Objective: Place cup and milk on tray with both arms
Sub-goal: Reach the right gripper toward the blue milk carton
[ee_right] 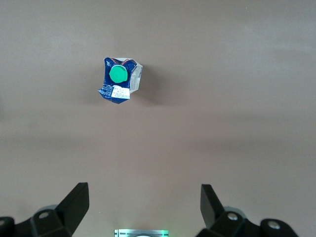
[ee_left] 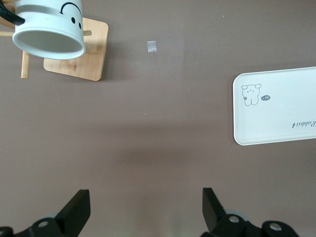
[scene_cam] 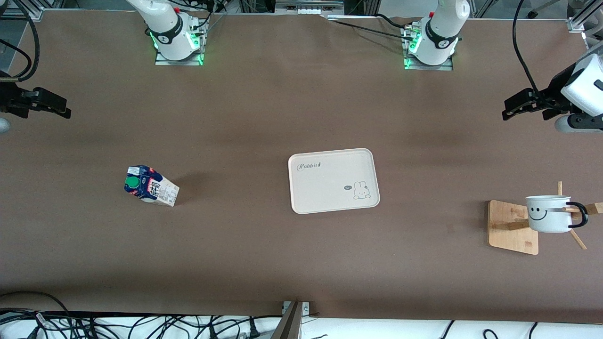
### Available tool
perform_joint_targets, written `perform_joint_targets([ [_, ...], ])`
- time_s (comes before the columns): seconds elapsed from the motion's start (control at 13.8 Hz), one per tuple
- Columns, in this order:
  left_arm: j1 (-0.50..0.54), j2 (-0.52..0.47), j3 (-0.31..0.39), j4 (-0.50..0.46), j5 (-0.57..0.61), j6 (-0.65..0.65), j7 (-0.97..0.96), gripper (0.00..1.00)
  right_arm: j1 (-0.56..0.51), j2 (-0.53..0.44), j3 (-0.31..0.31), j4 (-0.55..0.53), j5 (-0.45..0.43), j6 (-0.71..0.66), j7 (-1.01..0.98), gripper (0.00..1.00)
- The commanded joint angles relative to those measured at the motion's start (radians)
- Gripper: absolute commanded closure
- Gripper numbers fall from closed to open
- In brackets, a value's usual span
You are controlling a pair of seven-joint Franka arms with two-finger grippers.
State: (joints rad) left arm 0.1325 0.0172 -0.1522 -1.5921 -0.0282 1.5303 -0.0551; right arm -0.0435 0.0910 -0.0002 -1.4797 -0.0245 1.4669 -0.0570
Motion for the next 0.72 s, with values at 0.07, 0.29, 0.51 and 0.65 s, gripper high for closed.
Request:
perform_joint_targets([
  [0.07,0.002,0.004,-0.004,0.024,0.016,-0.021,-0.006,0.00,-0.009,-0.008,0.011,-0.005,0.012,0.003,-0.009,0.00],
  [0.29,0.002,0.004,-0.004,0.024,0.016,-0.021,-0.006,0.00,-0.015,0.001,0.006,0.010,0.020,-0.004,-0.007,0.00],
  [0.51,0.002,0.004,-0.004,0.024,0.018,-0.021,-0.006,0.00,-0.019,0.022,0.000,0.010,0.023,0.006,-0.017,0.00],
  [0.65,0.002,0.004,-0.004,0.024,0.018,-0.021,-0.006,0.00,-0.022,0.045,-0.001,0.010,0.014,0.010,-0.085,0.00],
])
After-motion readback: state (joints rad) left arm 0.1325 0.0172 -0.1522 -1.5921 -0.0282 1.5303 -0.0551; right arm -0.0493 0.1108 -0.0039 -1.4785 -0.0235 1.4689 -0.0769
